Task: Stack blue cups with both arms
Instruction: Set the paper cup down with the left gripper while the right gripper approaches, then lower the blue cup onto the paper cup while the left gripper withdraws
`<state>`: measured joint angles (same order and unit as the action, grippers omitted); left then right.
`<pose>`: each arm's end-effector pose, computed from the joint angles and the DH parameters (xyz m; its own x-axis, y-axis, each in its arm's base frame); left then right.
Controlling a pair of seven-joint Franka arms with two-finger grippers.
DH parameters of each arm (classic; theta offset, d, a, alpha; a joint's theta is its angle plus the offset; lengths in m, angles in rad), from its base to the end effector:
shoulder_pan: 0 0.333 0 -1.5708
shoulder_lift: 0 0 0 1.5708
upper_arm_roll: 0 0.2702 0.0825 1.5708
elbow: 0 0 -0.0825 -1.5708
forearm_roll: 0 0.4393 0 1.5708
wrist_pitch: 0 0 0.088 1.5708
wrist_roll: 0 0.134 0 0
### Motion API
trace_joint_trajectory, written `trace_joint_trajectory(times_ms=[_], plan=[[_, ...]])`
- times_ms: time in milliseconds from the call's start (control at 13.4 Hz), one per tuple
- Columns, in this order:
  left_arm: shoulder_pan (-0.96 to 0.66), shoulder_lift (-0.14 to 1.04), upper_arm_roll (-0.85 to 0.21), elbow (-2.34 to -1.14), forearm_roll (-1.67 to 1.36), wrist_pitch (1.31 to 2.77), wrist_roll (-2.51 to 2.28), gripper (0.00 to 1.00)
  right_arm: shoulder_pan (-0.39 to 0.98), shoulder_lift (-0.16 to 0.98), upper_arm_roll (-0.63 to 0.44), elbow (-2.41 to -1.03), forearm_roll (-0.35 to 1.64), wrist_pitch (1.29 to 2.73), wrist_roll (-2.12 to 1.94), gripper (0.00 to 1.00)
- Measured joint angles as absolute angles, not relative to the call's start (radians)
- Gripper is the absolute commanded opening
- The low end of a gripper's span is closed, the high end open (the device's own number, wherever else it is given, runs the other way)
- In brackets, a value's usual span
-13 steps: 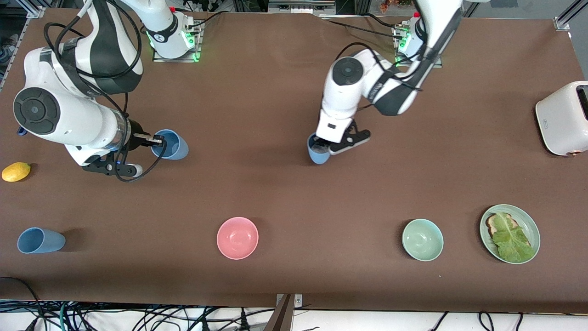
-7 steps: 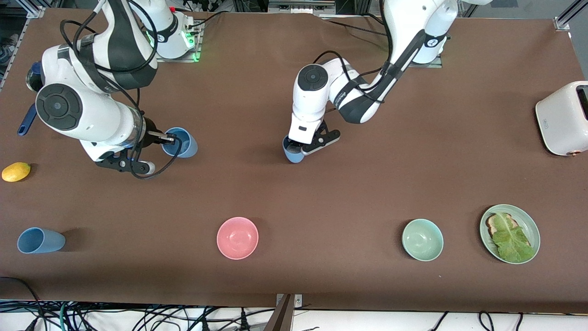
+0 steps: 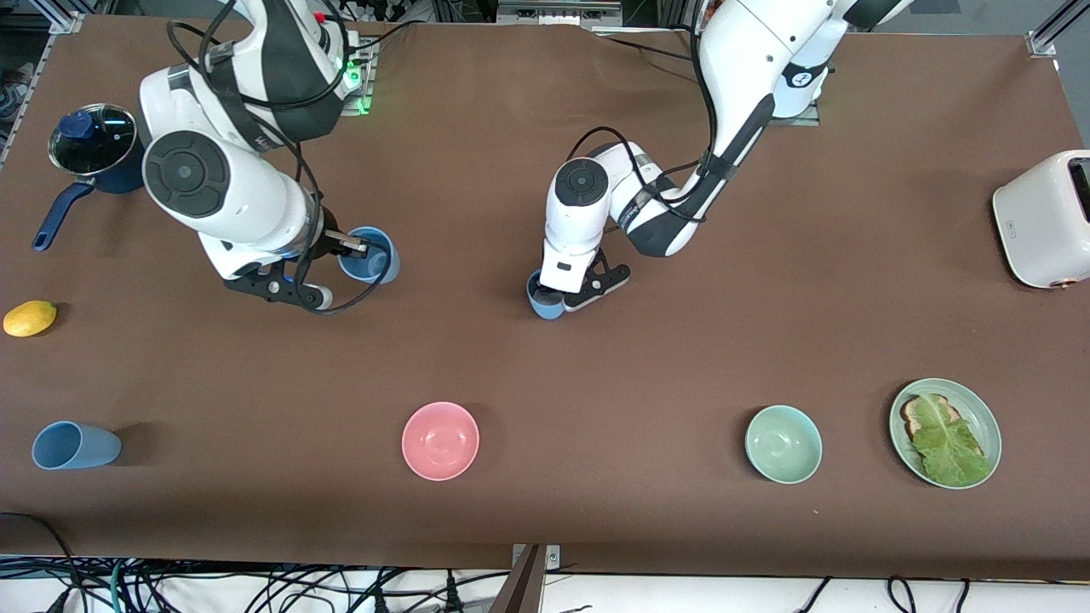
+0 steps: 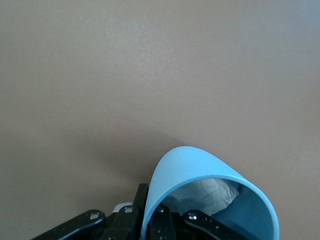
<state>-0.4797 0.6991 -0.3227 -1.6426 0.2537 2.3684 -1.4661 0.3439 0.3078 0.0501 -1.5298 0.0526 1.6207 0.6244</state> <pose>0.5040 -0.4976 0.1300 0.8445 0.5355 -0.0093 0.5346 -0.8419 0.0731 0.6106 0.2588 0.3800 0.9473 -0.2393 -0.2129 -0.2290 -0.9708 0.0722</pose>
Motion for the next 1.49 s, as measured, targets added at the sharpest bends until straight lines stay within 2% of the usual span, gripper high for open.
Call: trace_joint_trajectory(times_ms=[75, 149, 224, 447, 895, 1268, 1491], plan=[[-0.48, 0.702, -0.323, -1.642, 0.254, 2.373, -1.467, 0.54, 0.353, 0.31, 0.05, -1.529, 0.053, 1.624, 0.638, 0.0], [-0.481, 0.703, -0.323, -1.642, 0.254, 2.376, -1.467, 0.65, 0.363, 0.313, 0.05, -1.529, 0.053, 1.63, 0.655, 0.0], [-0.481, 0.703, -0.323, -1.641, 0.254, 2.378, -1.467, 0.74, 0.374, 0.317, 0.051, -1.527, 0.053, 1.642, 0.673, 0.0], [-0.478, 0.703, -0.322, -1.627, 0.254, 2.379, -1.468, 0.92, 0.41, 0.331, 0.051, -1.519, 0.053, 1.68, 0.724, 0.0], [-0.457, 0.657, -0.315, -1.608, 0.254, 2.328, -1.469, 0.98, 0.476, 0.355, 0.051, -1.517, 0.053, 1.766, 0.815, 0.0], [-0.398, 0.561, -0.318, -1.603, 0.252, 2.178, -1.462, 0.99, 0.52, 0.375, 0.052, -1.515, 0.053, 1.834, 0.885, 0.0], [-0.331, 0.481, -0.32, -1.6, 0.183, 2.07, -1.321, 0.99, 0.559, 0.425, 0.052, -1.448, 0.053, 1.851, 0.943, 0.0]])
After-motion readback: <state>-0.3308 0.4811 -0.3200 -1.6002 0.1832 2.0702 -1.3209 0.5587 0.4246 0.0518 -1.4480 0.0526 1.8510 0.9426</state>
